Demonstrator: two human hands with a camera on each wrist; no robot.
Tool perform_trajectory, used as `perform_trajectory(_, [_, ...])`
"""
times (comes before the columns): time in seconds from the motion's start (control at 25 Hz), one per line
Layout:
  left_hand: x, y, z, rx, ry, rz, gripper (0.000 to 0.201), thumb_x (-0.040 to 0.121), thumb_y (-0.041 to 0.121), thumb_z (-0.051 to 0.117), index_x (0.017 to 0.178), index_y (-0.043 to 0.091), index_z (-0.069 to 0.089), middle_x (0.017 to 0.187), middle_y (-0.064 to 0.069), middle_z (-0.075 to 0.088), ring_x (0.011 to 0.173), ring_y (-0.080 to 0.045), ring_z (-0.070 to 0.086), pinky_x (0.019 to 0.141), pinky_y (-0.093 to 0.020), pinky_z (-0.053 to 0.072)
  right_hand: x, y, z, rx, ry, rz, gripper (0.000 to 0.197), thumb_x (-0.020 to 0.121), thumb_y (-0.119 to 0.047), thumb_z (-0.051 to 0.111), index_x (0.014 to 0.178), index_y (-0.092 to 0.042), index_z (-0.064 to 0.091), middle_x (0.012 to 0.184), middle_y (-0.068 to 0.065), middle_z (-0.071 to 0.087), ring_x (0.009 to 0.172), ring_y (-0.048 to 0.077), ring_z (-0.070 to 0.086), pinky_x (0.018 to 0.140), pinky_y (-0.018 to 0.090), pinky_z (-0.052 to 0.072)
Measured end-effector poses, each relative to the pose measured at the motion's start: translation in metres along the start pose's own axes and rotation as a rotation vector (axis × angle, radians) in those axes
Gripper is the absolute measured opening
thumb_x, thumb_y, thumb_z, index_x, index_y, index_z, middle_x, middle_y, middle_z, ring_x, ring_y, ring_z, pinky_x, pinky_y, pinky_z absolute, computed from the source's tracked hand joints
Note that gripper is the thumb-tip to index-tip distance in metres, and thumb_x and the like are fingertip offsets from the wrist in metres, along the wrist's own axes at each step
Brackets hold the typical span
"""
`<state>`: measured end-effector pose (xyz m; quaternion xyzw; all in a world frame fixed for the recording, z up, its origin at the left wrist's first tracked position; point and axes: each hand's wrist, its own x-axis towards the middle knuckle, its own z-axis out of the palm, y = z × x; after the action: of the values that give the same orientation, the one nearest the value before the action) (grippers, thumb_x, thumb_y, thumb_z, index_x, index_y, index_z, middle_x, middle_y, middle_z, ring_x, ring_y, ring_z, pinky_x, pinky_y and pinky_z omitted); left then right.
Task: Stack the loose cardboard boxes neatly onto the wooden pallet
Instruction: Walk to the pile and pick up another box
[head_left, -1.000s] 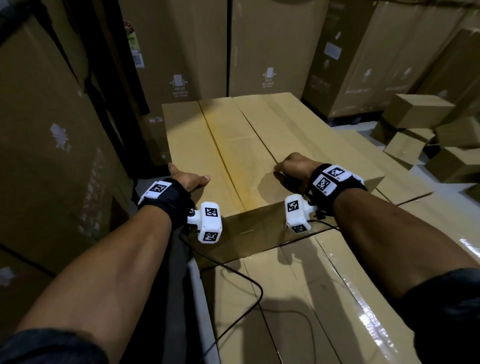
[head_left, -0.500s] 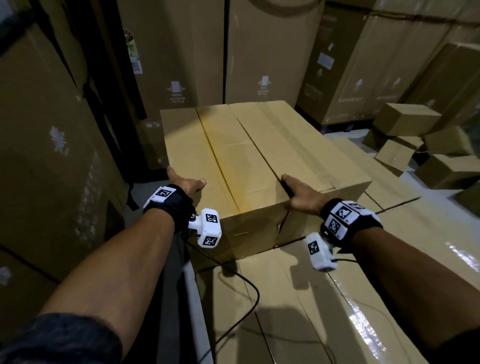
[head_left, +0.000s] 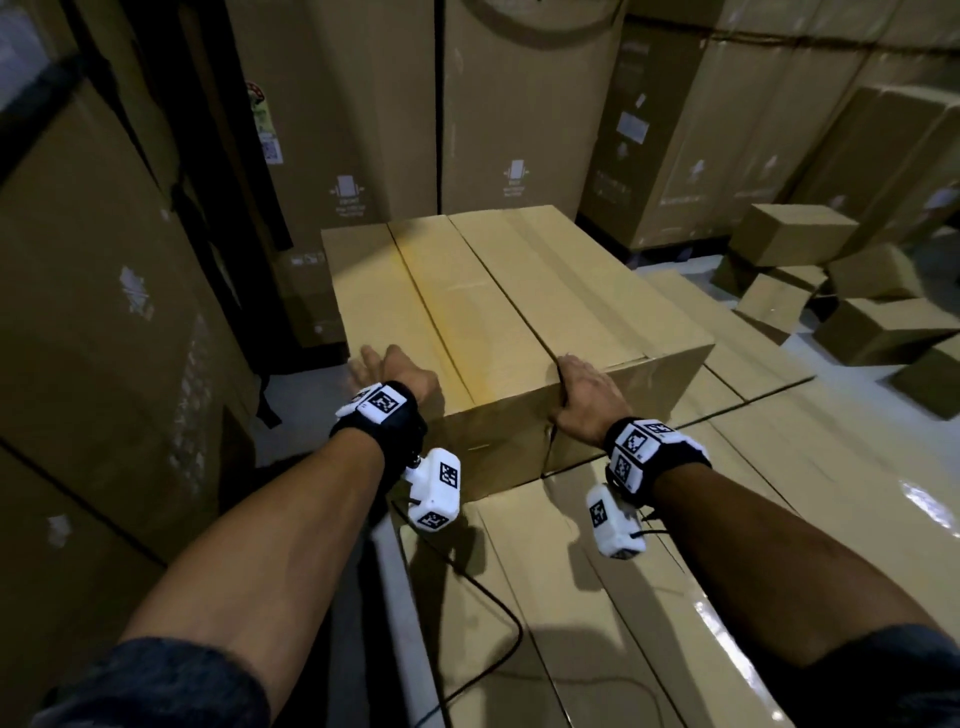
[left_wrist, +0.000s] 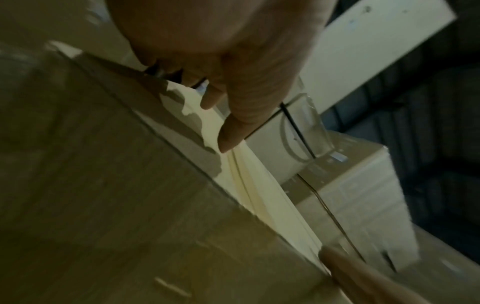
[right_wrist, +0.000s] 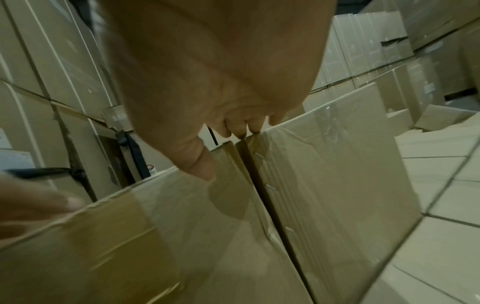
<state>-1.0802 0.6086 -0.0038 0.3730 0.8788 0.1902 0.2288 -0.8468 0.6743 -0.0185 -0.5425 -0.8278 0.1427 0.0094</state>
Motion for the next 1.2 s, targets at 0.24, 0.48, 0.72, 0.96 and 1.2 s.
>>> perform_trajectory(0.24, [-0.094,0.002,0.034,0.105,0.072,0.410,0.056,0.095,0.039,0.053,0.146,0.017,0.042,0.159,-0.007,0.028,0.147,-0.028,0.022,0.121,-0.044,0.017,-0.121,0.016,0.008,0.329,0.198,0.173,0.066,0.093,-0.019,0.062,0.154,-0.012,0.036,0.155,0.011,0.043,0.143,0.028,0.038,0.118,0.037,0.029])
perform_trajectory(0.48, [-0.203,-0.010,0.106,0.273,0.045,0.608,0.049,0.097,0.038,0.051,0.140,0.015,0.046,0.150,-0.008,0.044,0.143,-0.026,0.030,0.121,-0.041,0.018,-0.247,0.088,0.052,0.426,0.200,0.362,0.056,0.095,-0.018,0.060,0.149,-0.012,0.045,0.150,0.009,0.050,0.138,0.027,0.045,0.114,0.037,0.034])
perform_trajectory(0.72, [-0.337,0.014,0.206,0.411,0.006,0.745,0.050,0.097,0.041,0.047,0.143,0.021,0.043,0.149,-0.001,0.045,0.143,-0.023,0.030,0.119,-0.040,0.019,-0.365,0.188,0.072,0.377,0.231,0.367,0.053,0.097,-0.024,0.059,0.147,-0.015,0.048,0.148,0.008,0.052,0.137,0.027,0.046,0.114,0.037,0.033])
perform_trajectory(0.96, [-0.477,0.067,0.276,0.435,-0.013,0.797,0.050,0.096,0.039,0.049,0.142,0.019,0.046,0.147,-0.003,0.048,0.140,-0.025,0.033,0.117,-0.039,0.022,-0.491,0.293,0.058,0.407,0.165,0.408,0.055,0.096,-0.025,0.059,0.149,-0.016,0.046,0.148,0.011,0.051,0.137,0.029,0.045,0.115,0.042,0.034])
perform_trajectory(1.2, [-0.584,0.167,0.357,0.391,-0.081,1.012,0.048,0.095,0.038,0.051,0.139,0.017,0.048,0.145,-0.004,0.049,0.139,-0.026,0.035,0.117,-0.040,0.021,-0.597,0.420,0.029,0.348,0.262,0.573,0.052,0.096,-0.028,0.057,0.146,-0.014,0.049,0.142,0.014,0.056,0.132,0.033,0.048,0.110,0.041,0.037])
